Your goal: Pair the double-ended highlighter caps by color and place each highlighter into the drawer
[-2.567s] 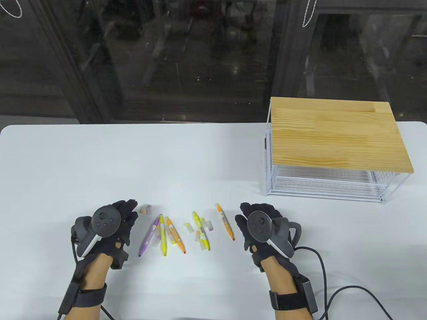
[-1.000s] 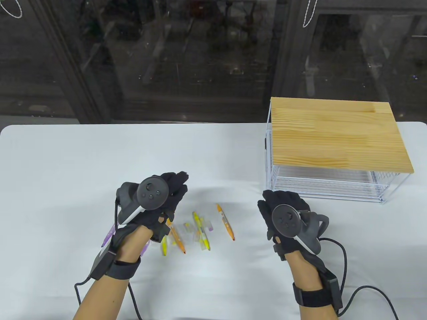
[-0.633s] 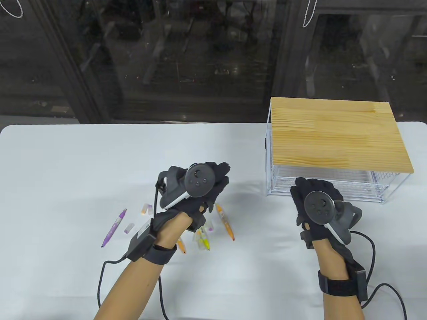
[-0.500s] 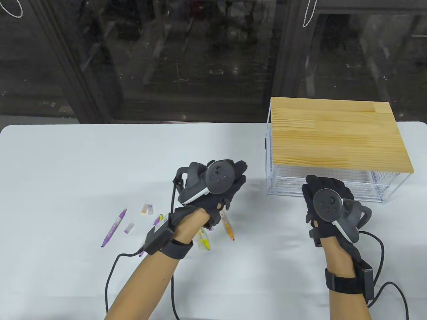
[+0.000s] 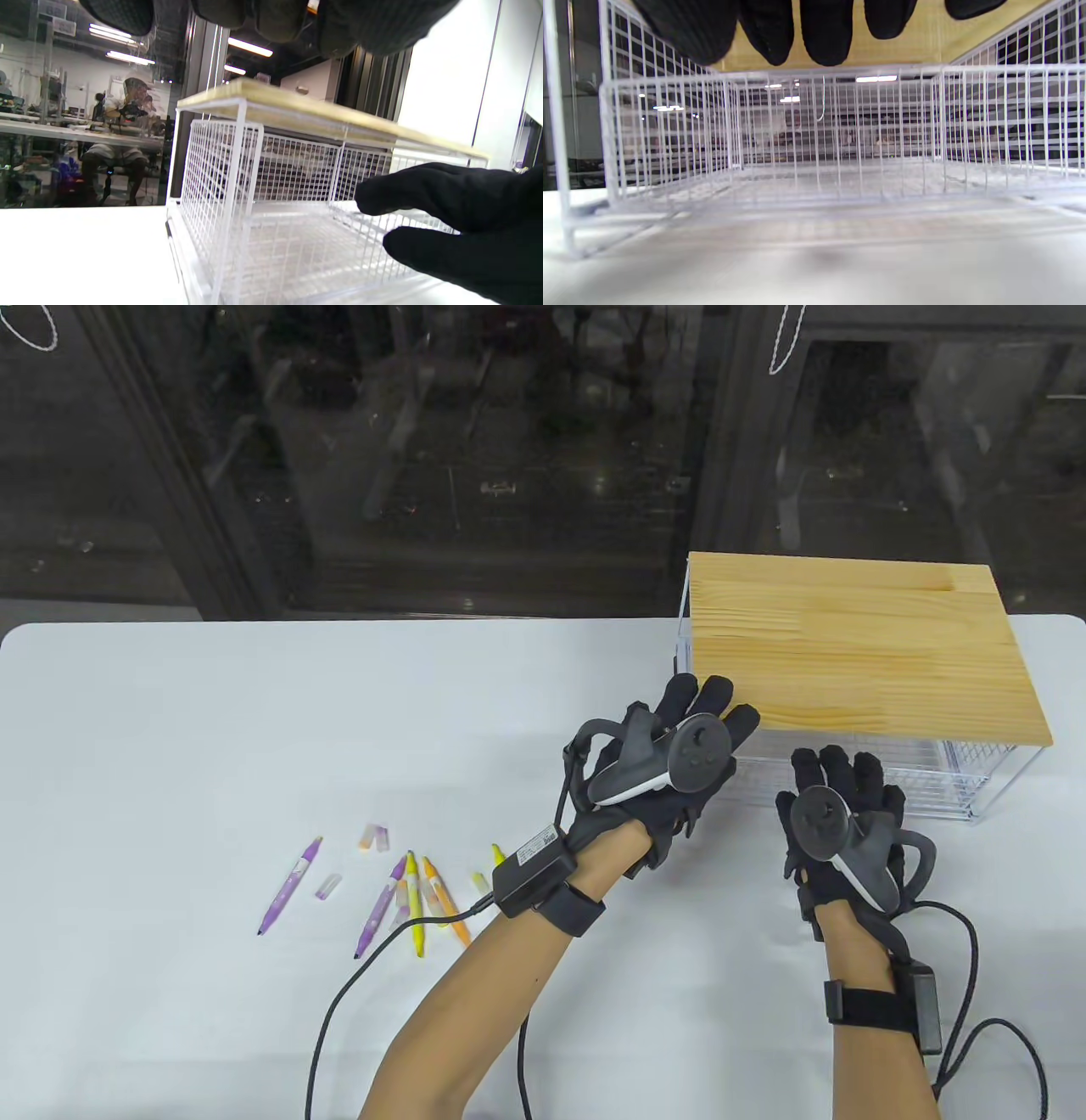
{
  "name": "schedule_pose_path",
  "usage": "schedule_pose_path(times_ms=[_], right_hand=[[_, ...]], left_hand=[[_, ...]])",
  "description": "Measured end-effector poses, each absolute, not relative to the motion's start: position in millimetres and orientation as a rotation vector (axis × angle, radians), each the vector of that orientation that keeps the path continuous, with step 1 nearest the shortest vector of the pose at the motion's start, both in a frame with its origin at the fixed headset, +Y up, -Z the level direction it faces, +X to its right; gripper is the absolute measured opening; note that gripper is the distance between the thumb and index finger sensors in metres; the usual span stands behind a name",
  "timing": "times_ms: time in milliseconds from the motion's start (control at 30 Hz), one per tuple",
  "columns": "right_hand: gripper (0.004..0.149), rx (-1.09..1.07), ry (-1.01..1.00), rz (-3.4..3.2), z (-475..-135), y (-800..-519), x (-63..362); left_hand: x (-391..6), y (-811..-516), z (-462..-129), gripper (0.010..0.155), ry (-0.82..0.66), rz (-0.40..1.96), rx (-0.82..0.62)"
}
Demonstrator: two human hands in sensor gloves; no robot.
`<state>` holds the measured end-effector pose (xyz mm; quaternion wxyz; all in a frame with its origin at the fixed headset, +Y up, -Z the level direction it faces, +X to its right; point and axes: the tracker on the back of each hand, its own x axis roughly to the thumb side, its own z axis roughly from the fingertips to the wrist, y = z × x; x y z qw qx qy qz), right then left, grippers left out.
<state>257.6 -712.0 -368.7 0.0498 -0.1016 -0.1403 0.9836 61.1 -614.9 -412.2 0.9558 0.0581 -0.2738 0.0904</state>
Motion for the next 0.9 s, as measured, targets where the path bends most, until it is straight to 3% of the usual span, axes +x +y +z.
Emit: schedule_pose_path(times_ms=[167, 267, 467, 700, 900], right_hand=[[0.059, -0.327, -0.415, 2.997, -370.3, -714.3, 257.0], [0.061, -0.342, -0.345, 2.99, -373.4, -718.0, 257.6], [0.055, -0.412, -0.297, 3.007, -382.0, -713.6, 251.1], [0.041, -0.486, -0.393, 3.088, -396.5, -708.7, 246.8], [0.036, -0.512, -0.407, 3.063, -400.0, -708.7, 246.0]], left_hand=[[65.4, -634.4, -423.6, 0.064, -0.523, 0.173, 0.015], [65.0, -632.6, -421.9, 0.063, -0.515, 0.225, 0.101], [72.2, -627.8, -418.8, 0.061, -0.476, 0.183, 0.085], [77.1, -626.5, -415.7, 0.059, -0.463, 0.114, 0.107], [77.9, -624.6, -416.3, 0.058, -0.449, 0.118, 0.085]])
